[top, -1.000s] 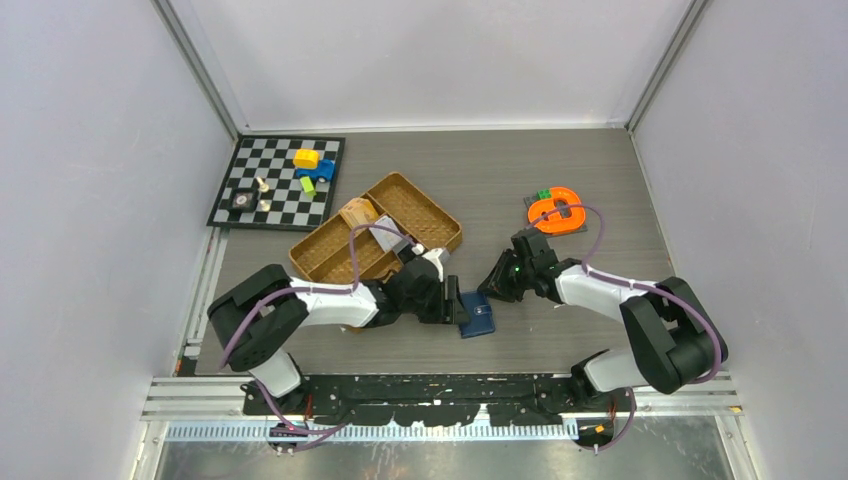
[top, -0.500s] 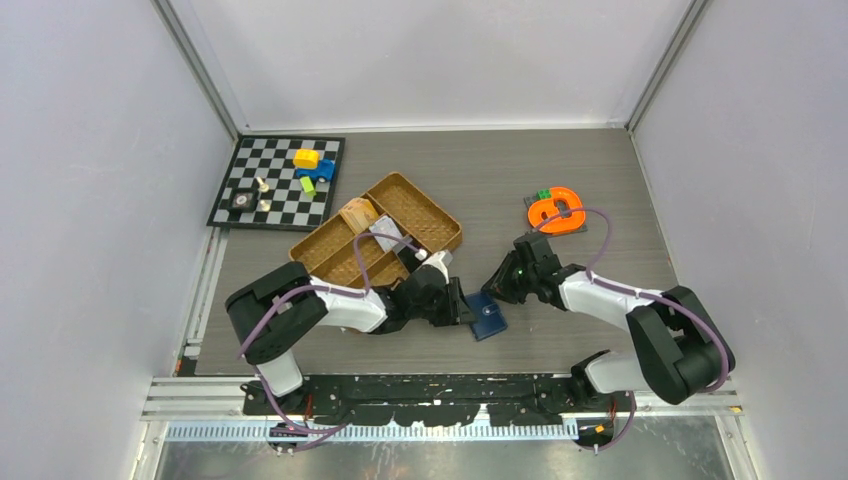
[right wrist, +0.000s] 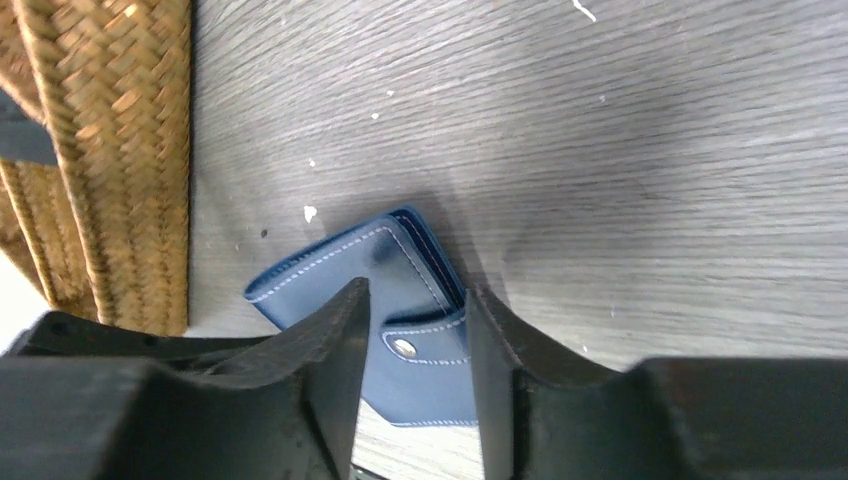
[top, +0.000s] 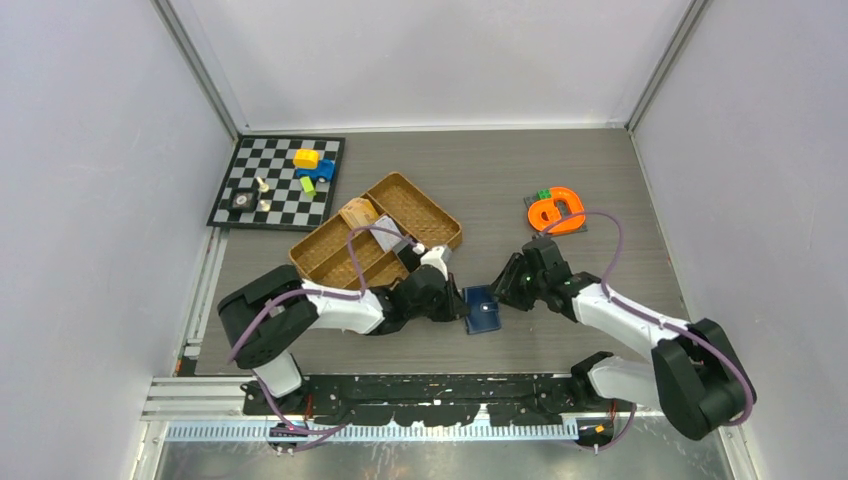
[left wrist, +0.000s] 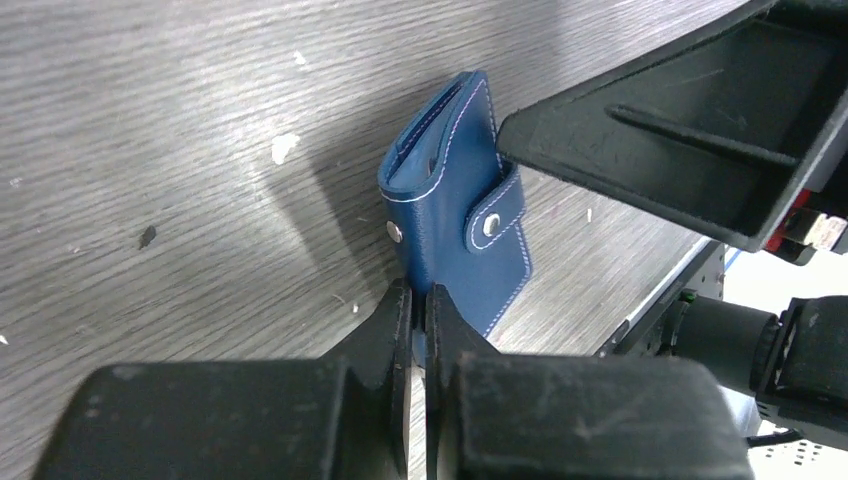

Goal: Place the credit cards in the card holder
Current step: Open the card holder at the center of the board.

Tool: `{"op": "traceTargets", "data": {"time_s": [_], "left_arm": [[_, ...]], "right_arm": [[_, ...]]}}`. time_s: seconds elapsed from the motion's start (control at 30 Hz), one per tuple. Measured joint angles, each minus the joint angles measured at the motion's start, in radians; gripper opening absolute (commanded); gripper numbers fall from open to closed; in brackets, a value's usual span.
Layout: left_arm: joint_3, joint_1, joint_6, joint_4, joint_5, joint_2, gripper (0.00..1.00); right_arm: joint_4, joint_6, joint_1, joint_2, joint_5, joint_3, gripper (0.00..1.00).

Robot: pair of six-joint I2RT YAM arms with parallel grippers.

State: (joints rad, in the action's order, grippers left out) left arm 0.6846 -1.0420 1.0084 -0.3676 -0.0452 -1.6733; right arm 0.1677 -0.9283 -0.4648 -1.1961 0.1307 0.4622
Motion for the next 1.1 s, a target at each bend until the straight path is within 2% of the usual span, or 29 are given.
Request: {"op": "traceTargets", "data": {"time_s": [0.07,0.17,0.37,0.5,0.6,0.77,0.93,1.03,1.1], "left_arm": [[-0.002,0.002,-0.048,0.003,0.001,0.026,0.0],[-0.023,0.005,-0.135,0.021,0.014,0.116,0.0],[-0.039,0.02,-0.315,0.18,0.084,0.397,0.0],[-0.022,0.056,-0.407,0.332,0.163,0.571,0.0],[0.016,0.092,-0.458,0.454,0.236,0.638,0.0],[0.1,0.153,-0.513,0.599,0.351,0.679,0.0],[0.127,0.2,-0.526,0.643,0.423,0.679,0.0],[0.136,0.225,-0.528,0.668,0.465,0.677,0.0],[0.142,0.241,-0.528,0.679,0.496,0.673,0.0]], "right_arm": [[0.042,0.027,0.001,0.047,0.0,0.007,0.66],[0.105,0.079,0.004,0.125,0.003,0.031,0.77],[0.136,0.188,0.01,0.295,0.106,0.101,0.84],[0.077,0.217,0.011,0.348,0.249,0.108,0.84],[0.019,0.218,0.011,0.335,0.366,0.114,0.85],[-0.075,0.207,-0.008,0.272,0.551,0.155,0.85],[-0.132,0.199,-0.051,0.244,0.65,0.178,0.85],[-0.154,0.192,-0.061,0.238,0.679,0.178,0.76],[-0.161,0.189,-0.063,0.231,0.686,0.178,0.58]]}}
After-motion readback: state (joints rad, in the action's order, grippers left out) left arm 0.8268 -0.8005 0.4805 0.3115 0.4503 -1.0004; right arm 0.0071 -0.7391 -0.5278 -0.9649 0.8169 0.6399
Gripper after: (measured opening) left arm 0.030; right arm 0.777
